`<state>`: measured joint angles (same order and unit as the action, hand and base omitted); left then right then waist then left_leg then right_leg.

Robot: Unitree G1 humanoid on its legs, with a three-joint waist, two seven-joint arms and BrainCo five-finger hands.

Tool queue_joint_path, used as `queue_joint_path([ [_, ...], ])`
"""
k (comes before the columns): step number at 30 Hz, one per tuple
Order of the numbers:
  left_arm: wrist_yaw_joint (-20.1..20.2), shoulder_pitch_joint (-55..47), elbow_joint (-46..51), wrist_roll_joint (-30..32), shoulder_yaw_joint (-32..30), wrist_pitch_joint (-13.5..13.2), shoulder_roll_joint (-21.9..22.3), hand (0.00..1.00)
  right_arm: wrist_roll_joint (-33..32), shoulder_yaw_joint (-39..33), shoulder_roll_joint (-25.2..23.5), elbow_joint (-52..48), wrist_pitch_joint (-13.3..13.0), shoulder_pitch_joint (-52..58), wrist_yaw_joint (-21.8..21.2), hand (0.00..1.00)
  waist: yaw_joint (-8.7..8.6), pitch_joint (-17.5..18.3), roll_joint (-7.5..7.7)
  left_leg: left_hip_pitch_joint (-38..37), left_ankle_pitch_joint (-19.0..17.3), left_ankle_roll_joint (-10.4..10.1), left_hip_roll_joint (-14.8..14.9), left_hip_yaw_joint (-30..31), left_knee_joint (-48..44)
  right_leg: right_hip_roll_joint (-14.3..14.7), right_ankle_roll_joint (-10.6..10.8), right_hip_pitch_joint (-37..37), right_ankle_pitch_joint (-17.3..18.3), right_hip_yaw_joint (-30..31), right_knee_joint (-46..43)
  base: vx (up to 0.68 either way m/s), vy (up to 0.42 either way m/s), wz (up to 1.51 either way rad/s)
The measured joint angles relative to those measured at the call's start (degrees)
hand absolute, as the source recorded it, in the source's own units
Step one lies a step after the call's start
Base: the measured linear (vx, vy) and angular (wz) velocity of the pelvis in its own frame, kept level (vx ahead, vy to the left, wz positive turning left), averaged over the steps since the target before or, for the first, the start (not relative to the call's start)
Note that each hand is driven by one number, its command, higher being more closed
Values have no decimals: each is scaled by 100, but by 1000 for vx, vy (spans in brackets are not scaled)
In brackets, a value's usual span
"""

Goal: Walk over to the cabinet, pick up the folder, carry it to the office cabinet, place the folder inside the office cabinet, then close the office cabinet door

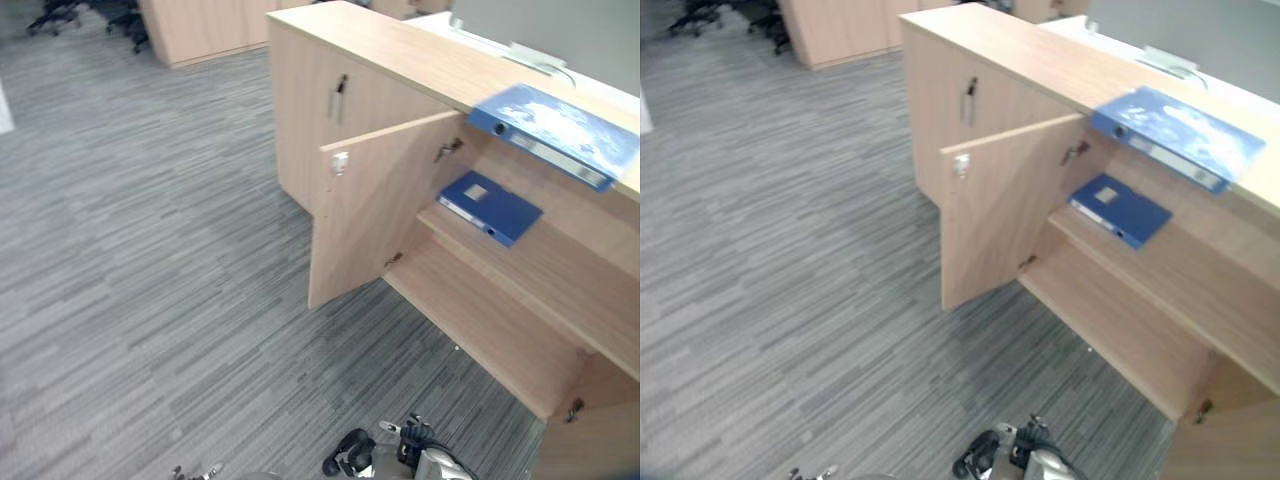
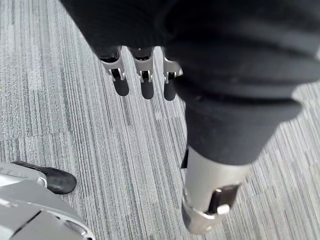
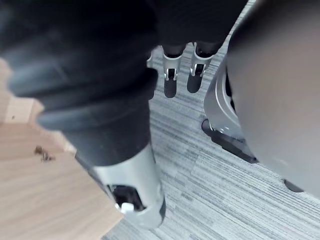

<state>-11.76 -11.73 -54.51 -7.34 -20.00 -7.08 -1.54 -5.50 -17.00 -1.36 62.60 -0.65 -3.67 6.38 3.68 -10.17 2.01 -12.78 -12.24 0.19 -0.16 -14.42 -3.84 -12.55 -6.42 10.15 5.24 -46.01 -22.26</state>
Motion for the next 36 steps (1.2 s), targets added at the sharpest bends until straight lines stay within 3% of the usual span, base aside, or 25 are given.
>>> queue_joint_path([
  [2,38,112,-3,43,-51,26,22,0,-3,-225,-43,-15,-2,57,-1,0,-4,26,-1,-30,-211,-115,202,-67,-45,133,45,-67,331,-207,-135,196,-213,-21],
  [6,98,290,-1,25,-44,49,49,0,-11,-427,-45,-7,-5,129,-2,0,-81,78,-20,-16,-567,-219,592,24,-472,484,119,-328,659,-425,-68,219,-188,15],
  [8,101,381,3,-29,-32,54,-7,0,-43,-387,-60,-2,-9,179,-2,0,-82,145,28,490,-742,-327,906,87,-1852,726,130,-539,724,-418,184,246,-198,9],
  [11,87,317,117,-154,-24,50,8,0,-146,-126,-43,11,-10,165,3,0,-39,199,-55,1211,-606,-519,1283,110,-3894,1004,83,-824,687,-119,499,195,-90,-49],
  [13,83,253,228,-249,28,40,-19,0,-236,152,-60,70,-12,16,4,0,86,186,-53,1779,-672,-475,1532,100,-5028,1251,27,-984,708,412,706,258,69,-114],
  [14,81,248,234,-260,71,38,-48,0,-237,177,-56,90,-12,-30,13,0,114,169,-57,1908,-698,-434,1542,111,-5102,1283,-18,-1028,704,556,758,185,92,-116],
  [17,63,150,252,-327,175,38,-73,0,-234,366,50,214,-23,-219,52,0,247,53,-49,2359,-783,-333,1336,405,-4633,1252,90,-1217,625,1285,792,122,108,-121],
  [20,50,38,321,-452,86,37,6,0,-230,379,50,242,-59,-304,53,0,331,-41,-20,2578,-726,-408,807,1673,-3138,1141,267,-1423,566,2045,770,170,271,-129],
  [21,50,38,329,-456,68,37,20,0,-230,394,52,242,-59,-304,53,0,340,-44,-20,2577,-707,-419,751,1777,-2997,1117,293,-1428,564,2099,766,170,346,-103],
  [23,41,31,331,-477,-37,28,115,0,-216,590,118,240,-58,-273,60,0,376,-45,-49,2447,68,-557,477,2213,-2253,949,586,-1429,620,2453,661,161,300,-81],
  [24,38,50,323,-493,-107,21,116,0,-210,590,87,238,-58,-254,63,0,374,-53,-10,2323,357,-514,372,2152,-2130,822,686,-1441,624,2554,636,250,333,-61],
  [25,41,128,326,-496,-137,-24,93,0,-195,585,25,235,-54,-199,47,0,367,-13,108,2227,376,-469,206,2020,-2039,621,801,-1505,551,2582,774,306,378,-36],
  [28,54,191,327,-495,-152,-23,123,0,-103,584,-9,206,-54,-198,34,0,385,-5,104,2123,368,-426,5,1791,-2044,424,989,-1668,340,2658,1092,200,260,-27],
  [32,100,260,316,-488,-150,-21,127,0,-7,555,-64,175,-52,-95,-9,0,373,107,105,1994,374,-267,-76,1710,-1853,381,1085,-1768,2,2782,1543,99,138,-30],
  [36,103,257,237,-466,-167,-20,133,0,-46,462,-92,174,-49,114,-40,0,354,216,84,1809,379,-240,-80,1632,-1637,358,1137,-1823,-124,2972,1727,-10,41,-30],
])
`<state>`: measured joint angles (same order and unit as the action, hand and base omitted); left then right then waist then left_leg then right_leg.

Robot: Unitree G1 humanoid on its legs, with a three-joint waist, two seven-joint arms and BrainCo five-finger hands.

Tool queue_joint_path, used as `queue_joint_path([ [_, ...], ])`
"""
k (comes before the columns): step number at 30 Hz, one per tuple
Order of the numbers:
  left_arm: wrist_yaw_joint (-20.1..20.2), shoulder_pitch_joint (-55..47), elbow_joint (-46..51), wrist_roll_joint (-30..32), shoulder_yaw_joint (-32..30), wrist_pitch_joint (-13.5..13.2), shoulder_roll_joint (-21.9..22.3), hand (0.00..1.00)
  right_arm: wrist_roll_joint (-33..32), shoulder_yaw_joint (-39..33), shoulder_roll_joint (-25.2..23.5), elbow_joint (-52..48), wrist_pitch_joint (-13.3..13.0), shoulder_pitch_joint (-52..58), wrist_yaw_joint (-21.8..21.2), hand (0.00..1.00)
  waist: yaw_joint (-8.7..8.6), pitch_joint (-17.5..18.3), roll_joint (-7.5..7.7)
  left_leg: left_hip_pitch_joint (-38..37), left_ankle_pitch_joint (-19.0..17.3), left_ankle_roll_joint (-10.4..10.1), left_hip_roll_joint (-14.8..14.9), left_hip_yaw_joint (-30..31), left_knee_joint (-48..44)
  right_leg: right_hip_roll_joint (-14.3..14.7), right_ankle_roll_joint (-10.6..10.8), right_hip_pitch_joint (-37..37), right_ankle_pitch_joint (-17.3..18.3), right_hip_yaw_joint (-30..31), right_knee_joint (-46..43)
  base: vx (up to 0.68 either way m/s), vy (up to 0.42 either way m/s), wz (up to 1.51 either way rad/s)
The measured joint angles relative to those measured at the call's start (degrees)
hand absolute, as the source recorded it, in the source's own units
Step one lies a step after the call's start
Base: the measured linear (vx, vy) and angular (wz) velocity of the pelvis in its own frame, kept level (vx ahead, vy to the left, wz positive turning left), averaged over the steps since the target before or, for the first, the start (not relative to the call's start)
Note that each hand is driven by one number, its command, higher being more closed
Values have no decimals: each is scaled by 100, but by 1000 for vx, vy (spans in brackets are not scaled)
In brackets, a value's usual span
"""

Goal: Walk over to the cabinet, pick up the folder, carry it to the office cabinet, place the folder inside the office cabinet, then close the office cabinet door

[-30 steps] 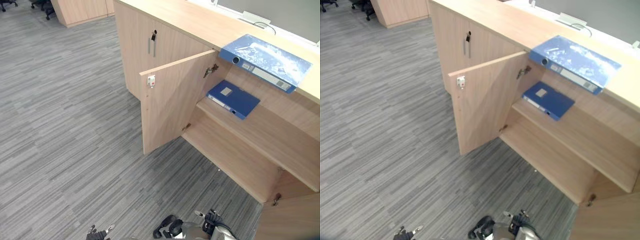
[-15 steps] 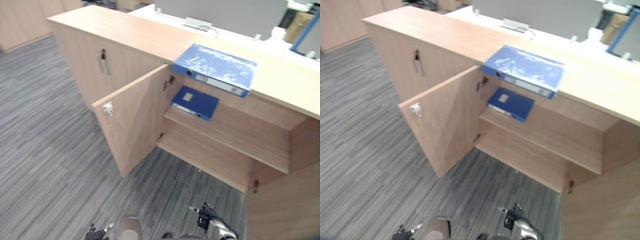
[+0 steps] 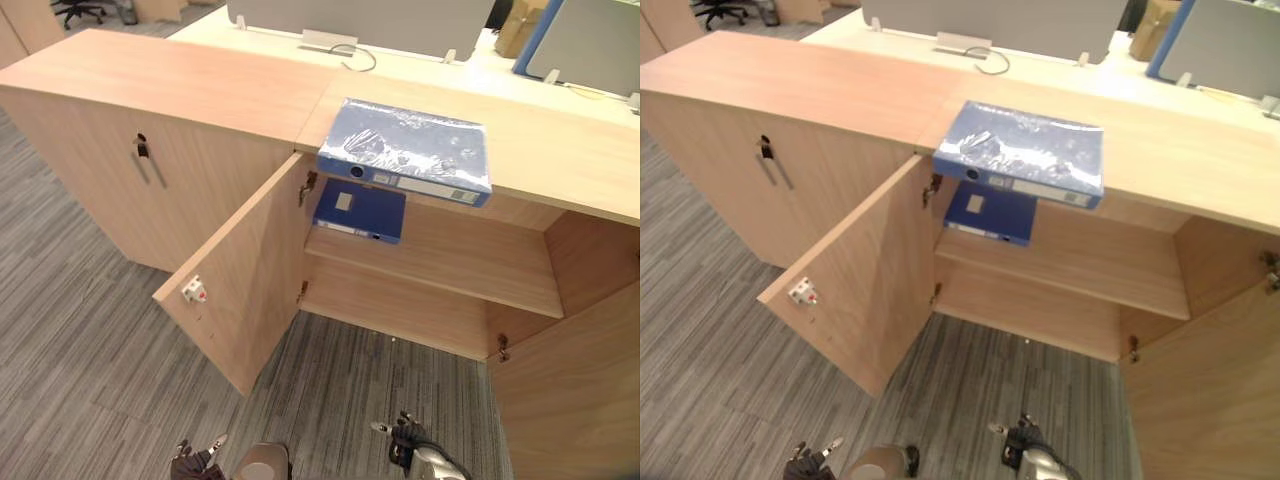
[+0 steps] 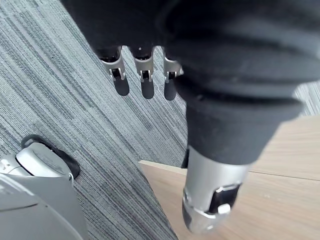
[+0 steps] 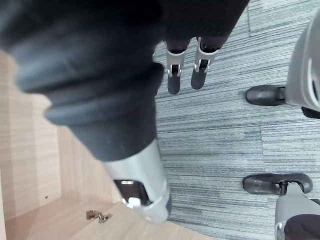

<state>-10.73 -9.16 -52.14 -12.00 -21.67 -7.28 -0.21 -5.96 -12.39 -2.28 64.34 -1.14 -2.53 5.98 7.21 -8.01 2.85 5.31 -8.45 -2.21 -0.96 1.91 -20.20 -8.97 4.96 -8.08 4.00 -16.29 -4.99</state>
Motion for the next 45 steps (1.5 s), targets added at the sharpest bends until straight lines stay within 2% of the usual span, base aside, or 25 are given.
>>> queue_joint_path([
  [5,43,-76,-25,23,-30,6,24,0,-74,-239,7,0,21,164,-19,0,14,112,-26,-246,-207,196,-58,-106,239,-68,-10,187,24,306,-244,-73,65,-44],
  [7,72,-182,-40,21,-43,18,20,0,-59,-251,69,-1,77,172,-23,0,-4,98,-63,-554,-269,273,-177,-177,467,-335,-104,649,296,391,-1394,-96,128,-68],
  [9,103,-214,-165,23,-32,18,-33,0,-63,-160,90,-163,109,153,-24,0,-69,78,-89,-764,-242,377,-214,-284,531,-716,-240,1341,257,153,-3002,-100,90,-36],
  [11,114,-236,-240,25,-5,23,-59,0,-79,-94,107,-237,101,152,-23,0,-174,88,-101,-909,-215,466,-209,-289,560,-1092,-345,1546,235,-154,-3630,-51,25,14],
  [12,114,-249,-241,25,1,18,-58,0,-78,-85,105,-240,99,151,-23,0,-172,89,-104,-940,-199,477,-205,-283,610,-1174,-347,1565,237,-236,-3585,-5,-34,22],
  [14,110,-278,-234,14,18,6,-56,0,-68,-15,113,-168,103,96,-22,0,-175,94,-118,-932,-159,418,-89,-254,727,-1234,-344,1558,234,-436,-2779,30,-103,6],
  [16,109,-269,-238,20,33,7,-63,0,-65,19,122,-116,104,68,-21,0,-177,92,-127,-940,-171,295,69,-231,783,-1124,-308,1494,212,-651,-1975,99,-195,-12],
  [17,108,-251,-249,26,147,8,-119,0,-58,18,121,-86,112,58,-16,0,-177,87,-117,-923,-204,151,173,-211,789,-980,-222,1433,29,-712,-1369,185,-325,-9],
  [18,106,-232,-257,26,211,10,-156,0,-53,17,123,-62,111,55,-12,0,-186,77,-90,-927,-231,70,191,-194,791,-918,-210,1384,-199,-714,-1128,178,-314,5],
  [19,110,-173,-381,74,325,16,-224,0,-39,10,170,1,112,30,-12,0,-201,79,-65,-957,-307,-69,232,-121,788,-903,87,1287,-491,-718,-1046,212,-344,19],
  [20,106,-145,-465,110,402,22,-159,0,51,17,286,115,128,-35,-13,0,-238,127,-220,-949,-348,-134,374,91,836,-753,-30,1289,-306,-889,-1139,139,-208,27],
  [22,102,-97,-455,122,392,12,-58,0,72,15,371,132,127,-74,-14,0,-315,127,-368,-994,-404,-287,645,249,944,-474,-115,1294,-6,-1027,-1270,189,-256,22],
  [25,95,-63,-453,102,396,12,-95,0,155,18,379,182,130,-102,0,0,-309,144,-385,-1030,-453,-495,1120,545,942,-14,-282,1222,335,-1202,-1311,227,-260,3],
  [26,95,-50,-452,91,398,12,-108,0,151,19,380,186,130,-104,10,0,-304,139,-378,-1017,-454,-511,1177,570,875,64,-302,1204,397,-1207,-1308,228,-222,2],
  [29,96,-26,-384,83,489,16,-144,0,144,34,442,260,125,-98,65,0,-319,120,-348,-518,-494,-581,1255,628,-400,290,-331,871,499,-1297,-1004,218,-163,9],
  [31,104,-59,-140,49,506,14,-141,0,137,127,422,300,125,-63,89,0,-254,46,-347,123,-267,-799,1358,526,-2165,504,-374,337,467,-1333,-621,277,-146,-8],
  [32,112,-50,-96,7,516,12,-149,0,136,127,413,298,124,-61,94,0,-169,-19,-315,376,-407,-738,1374,303,-2835,524,-378,98,465,-1299,-491,223,-78,-16],
  [33,112,-49,-80,3,524,13,-150,0,136,126,414,298,124,-67,95,0,-161,-31,-320,433,-482,-715,1367,228,-2940,520,-378,51,465,-1290,-465,209,-15,-21],
  [34,121,-61,31,-4,600,11,-161,0,121,118,475,297,121,-110,97,0,-154,-71,-302,740,-775,-576,1231,-133,-3082,440,-369,-100,459,-1239,-370,206,69,-13],
  [36,133,-53,103,-11,648,8,-181,0,70,114,517,293,120,-197,97,0,-133,-132,-289,1028,-932,-400,955,-463,-2517,282,-339,-146,448,-1156,-356,221,179,-23],
  [37,163,-43,103,-8,688,9,-181,0,50,112,533,285,120,-242,97,0,-139,-177,-329,1077,-872,-367,842,-524,-1956,247,-325,-181,443,-1118,-357,160,191,-29],
  [38,182,-55,102,-7,749,9,-169,0,49,112,570,277,120,-251,96,0,-129,-159,-421,1009,-307,-259,814,-497,-1130,296,-187,-193,467,-1021,-356,156,224,-33],
  [39,221,-31,59,-22,756,29,-226,0,49,119,468,278,123,-277,93,0,-82,-226,-321,862,-196,-7,718,-624,-1046,225,-61,-224,486,-881,-321,189,245,-23],
  [41,301,21,101,46,900,17,-402,0,68,112,348,277,121,-305,69,0,-102,-188,-71,669,-52,114,405,-741,-580,-14,-191,-191,353,-743,-156,195,225,0],
  [45,445,25,103,329,1200,16,-518,0,282,108,282,103,118,-422,-5,0,-155,-178,-83,242,171,233,182,-934,81,-213,-50,-255,47,-596,-44,126,130,-14],
])
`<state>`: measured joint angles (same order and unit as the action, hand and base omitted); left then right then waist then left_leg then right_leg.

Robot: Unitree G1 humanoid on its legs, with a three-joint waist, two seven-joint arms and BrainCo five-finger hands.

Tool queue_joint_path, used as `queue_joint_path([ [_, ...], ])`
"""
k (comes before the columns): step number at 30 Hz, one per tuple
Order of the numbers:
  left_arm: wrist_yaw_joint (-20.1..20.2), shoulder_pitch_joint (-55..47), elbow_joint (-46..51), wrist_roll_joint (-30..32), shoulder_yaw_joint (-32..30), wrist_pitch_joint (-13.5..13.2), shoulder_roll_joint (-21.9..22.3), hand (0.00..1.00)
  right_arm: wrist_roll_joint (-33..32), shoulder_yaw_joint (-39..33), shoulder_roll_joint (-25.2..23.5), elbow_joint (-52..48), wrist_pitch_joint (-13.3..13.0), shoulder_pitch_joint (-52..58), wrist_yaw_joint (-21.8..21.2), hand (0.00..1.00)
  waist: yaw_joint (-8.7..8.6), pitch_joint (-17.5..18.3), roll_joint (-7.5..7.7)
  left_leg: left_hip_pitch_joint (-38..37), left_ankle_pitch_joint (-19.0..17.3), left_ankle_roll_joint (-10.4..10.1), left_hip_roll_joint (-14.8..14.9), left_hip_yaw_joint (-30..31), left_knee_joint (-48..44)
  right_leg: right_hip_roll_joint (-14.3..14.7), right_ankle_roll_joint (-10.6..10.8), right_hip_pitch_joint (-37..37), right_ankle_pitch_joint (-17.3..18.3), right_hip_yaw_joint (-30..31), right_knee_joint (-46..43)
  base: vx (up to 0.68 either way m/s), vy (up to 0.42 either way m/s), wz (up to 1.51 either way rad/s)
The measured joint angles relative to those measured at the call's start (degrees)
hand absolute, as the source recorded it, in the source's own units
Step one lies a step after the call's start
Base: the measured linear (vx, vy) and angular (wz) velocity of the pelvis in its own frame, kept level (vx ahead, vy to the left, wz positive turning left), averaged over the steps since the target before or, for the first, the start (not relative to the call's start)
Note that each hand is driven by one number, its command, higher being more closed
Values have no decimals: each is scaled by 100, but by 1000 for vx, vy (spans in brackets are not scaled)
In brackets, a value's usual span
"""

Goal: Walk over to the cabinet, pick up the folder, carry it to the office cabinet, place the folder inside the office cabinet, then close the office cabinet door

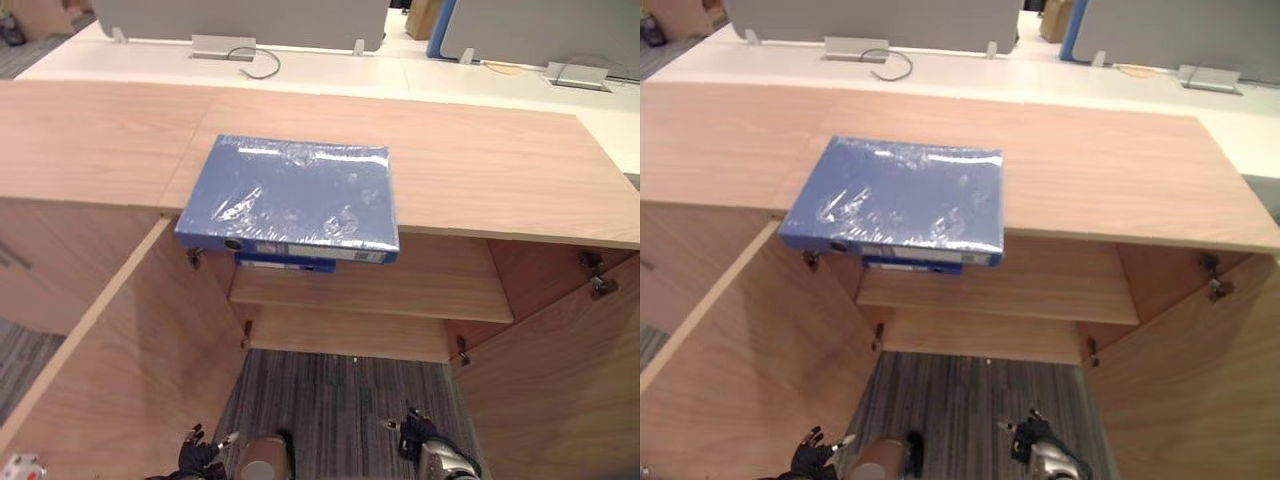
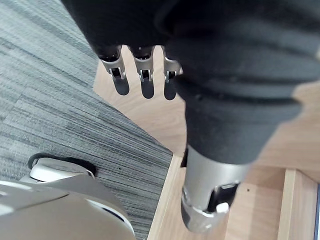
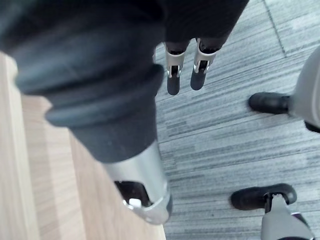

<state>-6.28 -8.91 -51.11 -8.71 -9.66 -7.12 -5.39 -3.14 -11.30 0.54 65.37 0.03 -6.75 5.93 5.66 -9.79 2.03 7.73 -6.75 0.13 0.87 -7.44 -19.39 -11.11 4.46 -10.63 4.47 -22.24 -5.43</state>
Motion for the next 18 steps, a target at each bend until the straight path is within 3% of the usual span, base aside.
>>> queue_joint_path([
  [2,143,35,93,-5,284,-1,-115,0,110,7,-1,-67,-2,-30,-23,0,-31,12,7,-292,372,0,-80,3,692,-3,21,-8,-195,24,118,16,-55,1],
  [5,313,-27,424,-239,590,-4,-171,0,220,24,8,-79,3,-43,-32,0,-71,23,8,-504,748,-21,-144,57,1299,-9,20,26,-218,23,138,-18,-75,9],
  [11,1179,-553,1971,-2017,1235,5,-166,0,347,540,149,-105,8,-46,-259,0,-151,74,-20,-924,1452,-48,-167,69,2413,25,24,86,-211,32,230,-74,-37,-3],
  [14,1360,-723,2875,-2735,1365,31,-159,0,443,747,182,-105,9,-45,-376,0,-154,87,-11,-919,1497,-60,-267,96,2470,-38,96,83,-71,24,259,-129,3,-3],
  [18,1415,-906,3721,-3014,1422,-23,-129,0,462,980,173,-36,21,-26,-457,0,-162,185,-72,-866,1515,-56,-410,570,2475,-92,241,75,115,-110,222,-134,20,21],
])
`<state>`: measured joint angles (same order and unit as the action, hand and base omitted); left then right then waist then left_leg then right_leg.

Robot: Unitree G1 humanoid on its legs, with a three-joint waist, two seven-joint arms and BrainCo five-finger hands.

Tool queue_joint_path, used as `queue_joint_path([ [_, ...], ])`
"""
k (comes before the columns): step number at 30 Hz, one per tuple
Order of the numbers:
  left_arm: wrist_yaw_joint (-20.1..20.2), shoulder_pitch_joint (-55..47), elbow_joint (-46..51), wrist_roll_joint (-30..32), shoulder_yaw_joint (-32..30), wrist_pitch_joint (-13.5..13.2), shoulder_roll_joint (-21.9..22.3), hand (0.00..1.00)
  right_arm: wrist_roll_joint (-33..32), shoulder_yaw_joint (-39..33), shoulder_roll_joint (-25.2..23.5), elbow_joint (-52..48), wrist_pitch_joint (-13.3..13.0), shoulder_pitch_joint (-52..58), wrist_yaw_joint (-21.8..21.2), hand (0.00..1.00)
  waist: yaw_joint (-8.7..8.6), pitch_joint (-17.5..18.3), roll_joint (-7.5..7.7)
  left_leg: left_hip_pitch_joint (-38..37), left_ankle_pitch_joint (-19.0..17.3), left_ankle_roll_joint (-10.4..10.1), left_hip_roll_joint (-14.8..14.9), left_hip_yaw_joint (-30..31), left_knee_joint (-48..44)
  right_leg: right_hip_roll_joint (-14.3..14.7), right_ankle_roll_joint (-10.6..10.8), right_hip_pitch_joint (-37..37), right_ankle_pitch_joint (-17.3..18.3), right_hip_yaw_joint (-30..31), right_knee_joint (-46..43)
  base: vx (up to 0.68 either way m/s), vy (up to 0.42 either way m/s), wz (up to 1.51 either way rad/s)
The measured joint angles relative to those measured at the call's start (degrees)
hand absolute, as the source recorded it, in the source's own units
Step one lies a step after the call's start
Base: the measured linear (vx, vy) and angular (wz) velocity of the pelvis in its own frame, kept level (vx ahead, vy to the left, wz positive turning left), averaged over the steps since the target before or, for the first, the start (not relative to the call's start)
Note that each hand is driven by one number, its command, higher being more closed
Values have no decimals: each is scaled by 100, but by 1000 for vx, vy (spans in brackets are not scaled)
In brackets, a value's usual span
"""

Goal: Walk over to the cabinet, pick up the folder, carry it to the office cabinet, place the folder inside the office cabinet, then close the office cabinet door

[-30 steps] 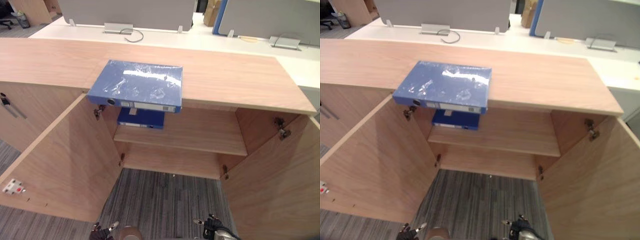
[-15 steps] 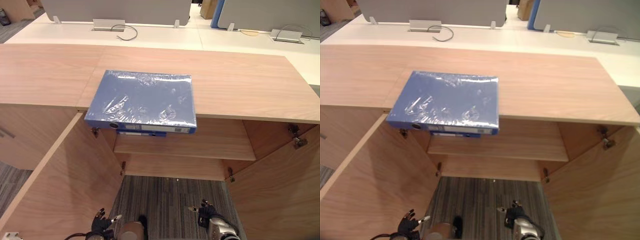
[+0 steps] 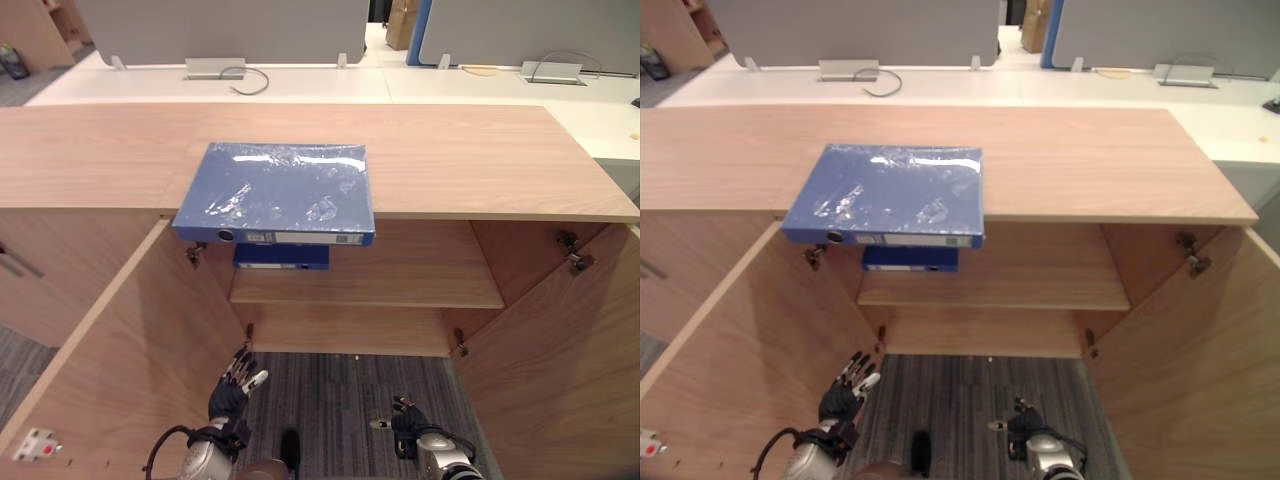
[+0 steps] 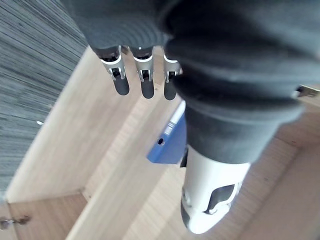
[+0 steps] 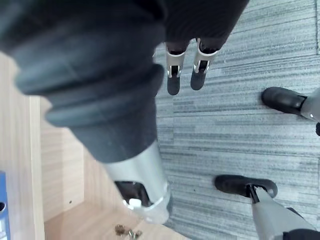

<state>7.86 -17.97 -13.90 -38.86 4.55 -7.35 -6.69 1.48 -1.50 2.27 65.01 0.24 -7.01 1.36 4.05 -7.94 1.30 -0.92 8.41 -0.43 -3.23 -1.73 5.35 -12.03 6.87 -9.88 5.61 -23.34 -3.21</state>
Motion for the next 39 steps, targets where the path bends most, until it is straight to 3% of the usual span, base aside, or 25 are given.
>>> queue_joint_path([
  [4,-11,-252,414,-18,-63,-2,150,0,3,137,-20,10,0,-1,0,0,61,55,33,216,128,30,-48,432,-1,71,16,-20,10,-312,87,-38,13,47],
  [9,-354,-426,1085,97,-480,-22,552,0,-9,147,-105,53,-2,9,11,0,374,76,158,329,311,83,-170,823,-26,51,96,-161,-11,-771,68,47,11,52],
  [13,-1086,-588,2542,1012,-853,-181,943,0,-48,36,-271,47,-6,49,119,0,614,140,336,487,356,55,-197,1070,-43,77,87,-166,-21,-954,19,61,0,34],
  [18,-1935,-590,3852,2592,-1258,-313,1058,0,-260,-23,-444,-22,-6,188,316,0,652,139,352,462,273,92,-181,1221,-56,42,85,-207,-19,-1120,-215,8,13,22],
  [21,-3009,-458,4523,4181,-1603,-321,1063,0,-264,-89,-616,-53,-5,157,467,0,676,139,356,472,274,90,-191,1162,-52,47,18,-216,35,-1154,-197,-33,9,5],
  [23,-3788,-129,4887,5132,-1562,-282,990,0,-260,-61,-643,-50,-6,108,589,0,708,134,362,492,283,80,-203,1168,-42,42,-10,-204,131,-1210,-125,-77,4,15],
  [25,-4178,168,5011,5601,-1348,-252,867,0,-258,74,-642,-3,-7,38,651,0,732,137,364,489,298,59,-181,1172,-25,60,13,-215,151,-1230,-123,-80,0,10],
  [28,-4664,931,4974,6872,-484,104,264,0,-236,389,-634,220,-16,-220,713,0,769,138,362,505,371,-44,-79,1167,-8,189,-9,-200,137,-1131,-8,-64,-27,-9],
  [32,-4831,1853,4585,8187,-86,493,-298,0,-108,611,-623,367,-15,-360,728,0,734,158,368,500,431,-106,49,1036,-10,323,-160,-118,24,-774,152,-24,-17,-36],
  [39,-4755,2543,3860,9023,254,748,-783,0,120,840,-570,686,-18,-327,685,0,604,265,481,421,469,-124,199,795,-39,466,-156,-143,-124,-472,334,41,-42,-22],
])
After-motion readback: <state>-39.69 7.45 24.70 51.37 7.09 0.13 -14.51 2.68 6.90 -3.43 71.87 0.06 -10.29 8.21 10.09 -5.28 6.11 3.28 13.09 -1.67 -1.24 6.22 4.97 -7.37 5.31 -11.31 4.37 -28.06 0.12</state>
